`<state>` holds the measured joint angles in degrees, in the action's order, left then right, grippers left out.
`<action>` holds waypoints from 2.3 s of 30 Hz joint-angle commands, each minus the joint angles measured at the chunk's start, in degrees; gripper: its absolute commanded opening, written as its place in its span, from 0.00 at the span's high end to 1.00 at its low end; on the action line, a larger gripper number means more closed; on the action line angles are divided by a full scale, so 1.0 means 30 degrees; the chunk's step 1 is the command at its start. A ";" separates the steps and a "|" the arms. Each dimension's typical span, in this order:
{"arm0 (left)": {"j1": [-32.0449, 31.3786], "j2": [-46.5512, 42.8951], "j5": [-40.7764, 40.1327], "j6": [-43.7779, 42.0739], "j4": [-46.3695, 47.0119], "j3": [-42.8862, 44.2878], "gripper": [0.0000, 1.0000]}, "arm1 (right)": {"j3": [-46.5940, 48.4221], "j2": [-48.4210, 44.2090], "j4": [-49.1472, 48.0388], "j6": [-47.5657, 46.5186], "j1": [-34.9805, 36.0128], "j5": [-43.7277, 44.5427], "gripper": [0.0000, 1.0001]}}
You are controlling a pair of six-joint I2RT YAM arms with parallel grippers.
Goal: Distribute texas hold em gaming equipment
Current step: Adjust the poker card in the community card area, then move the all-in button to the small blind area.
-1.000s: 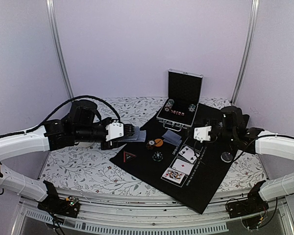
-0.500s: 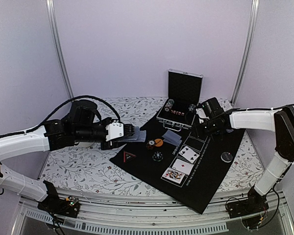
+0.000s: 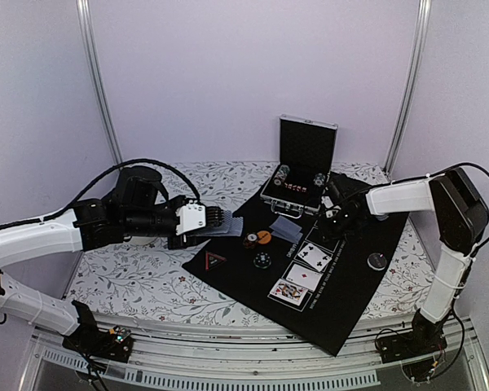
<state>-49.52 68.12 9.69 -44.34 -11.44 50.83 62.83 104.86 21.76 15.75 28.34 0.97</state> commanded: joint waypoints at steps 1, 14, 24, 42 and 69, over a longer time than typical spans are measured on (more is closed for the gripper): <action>-0.0192 -0.0089 0.0174 -0.0045 0.0146 -0.0009 0.52 | 0.0617 0.0824 0.0011 0.0189 0.0019 0.0191 0.68; -0.0181 -0.0182 0.0140 -0.0095 0.0069 -0.0035 0.52 | 0.1570 0.1991 0.0023 -0.0736 0.0392 -0.1439 0.84; -0.0170 -0.0206 0.0310 -0.0075 0.0131 -0.0038 0.52 | 0.1928 0.1178 0.1578 -0.1086 0.1203 -0.0500 0.92; -0.0191 -0.0705 0.0257 -0.0172 -0.0269 0.0059 0.52 | 0.5748 -0.0222 0.0680 -0.2095 0.2910 -0.4331 0.64; -0.0315 -0.3678 0.0487 0.1811 -0.6812 0.3155 0.51 | 2.0147 1.2358 0.5364 -0.4041 0.9450 -0.3102 0.26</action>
<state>-49.60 58.70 10.83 -40.23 -27.44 57.39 118.37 137.64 31.75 5.91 54.41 -12.14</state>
